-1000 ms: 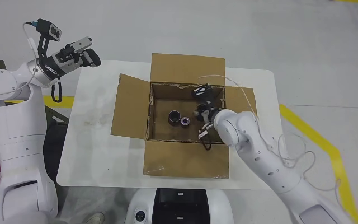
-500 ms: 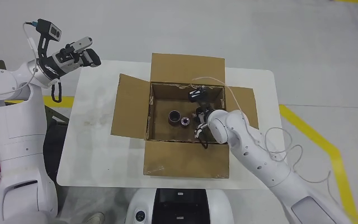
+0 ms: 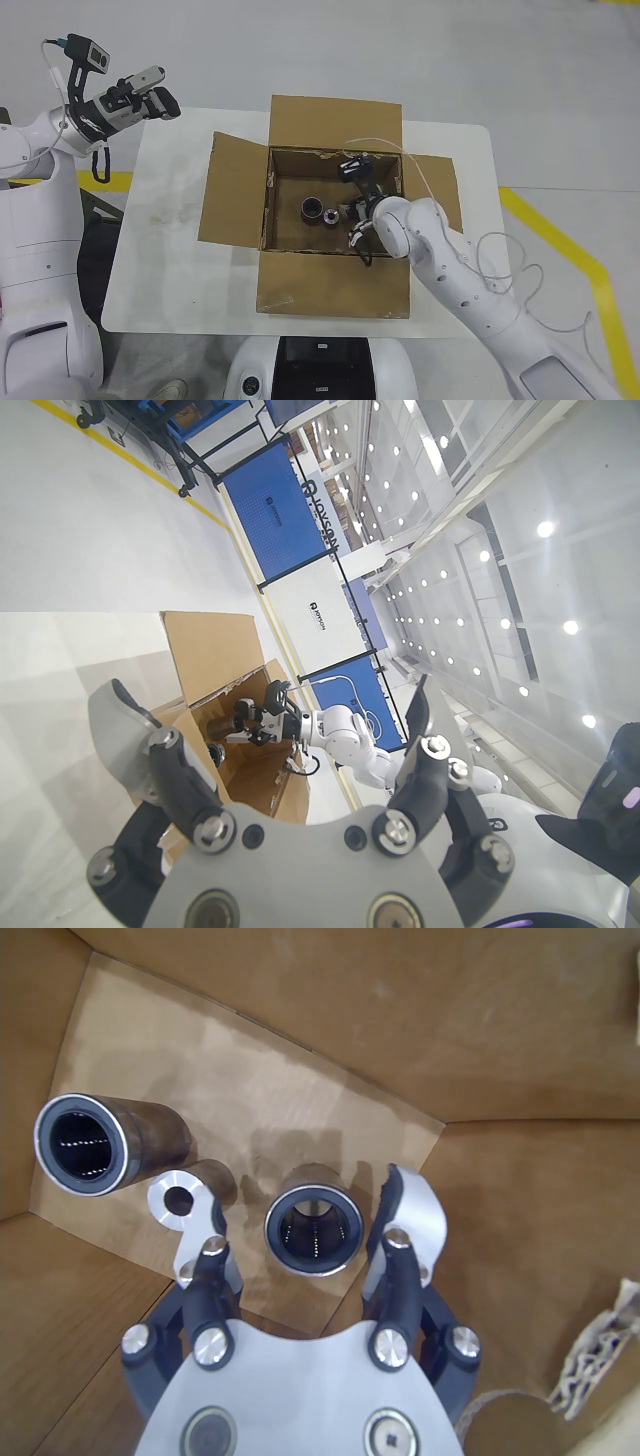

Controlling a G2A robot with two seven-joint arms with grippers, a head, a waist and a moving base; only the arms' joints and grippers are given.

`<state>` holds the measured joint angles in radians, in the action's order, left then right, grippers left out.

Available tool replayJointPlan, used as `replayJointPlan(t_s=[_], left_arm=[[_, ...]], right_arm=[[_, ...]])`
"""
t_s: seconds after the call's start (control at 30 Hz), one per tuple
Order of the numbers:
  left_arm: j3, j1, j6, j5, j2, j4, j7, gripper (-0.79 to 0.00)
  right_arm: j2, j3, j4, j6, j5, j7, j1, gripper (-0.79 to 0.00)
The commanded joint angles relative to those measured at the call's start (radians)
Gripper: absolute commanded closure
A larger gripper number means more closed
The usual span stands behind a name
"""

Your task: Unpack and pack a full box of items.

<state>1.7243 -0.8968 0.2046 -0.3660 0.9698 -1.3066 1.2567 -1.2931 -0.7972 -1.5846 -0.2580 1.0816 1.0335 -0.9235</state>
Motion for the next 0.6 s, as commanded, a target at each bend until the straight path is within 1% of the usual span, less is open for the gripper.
replayJointPlan(t_s=[0.0, 0.23, 0.37, 0.47, 0.57], left_arm=[[0.0, 0.0, 0.0, 0.0, 0.0, 0.0, 0.0, -0.785], [0.0, 0.0, 0.0, 0.0, 0.0, 0.0, 0.0, -0.785], [0.0, 0.0, 0.0, 0.0, 0.0, 0.0, 0.0, -0.785], [0.0, 0.0, 0.0, 0.0, 0.0, 0.0, 0.0, -0.785], [0.0, 0.0, 0.0, 0.0, 0.0, 0.0, 0.0, -0.785]], right_arm=[[0.001, -0.014, -0.031, 0.006, -0.009, -0.001, -0.008, -0.662], [0.023, -0.129, -0.257, 0.054, -0.099, 0.052, -0.094, -0.699], [0.034, -0.201, -0.376, 0.077, -0.185, 0.098, -0.144, -0.723], [0.039, -0.254, -0.443, 0.078, -0.268, 0.124, -0.166, -0.785], [0.044, -0.315, -0.48, 0.079, -0.361, 0.147, -0.179, -0.785]])
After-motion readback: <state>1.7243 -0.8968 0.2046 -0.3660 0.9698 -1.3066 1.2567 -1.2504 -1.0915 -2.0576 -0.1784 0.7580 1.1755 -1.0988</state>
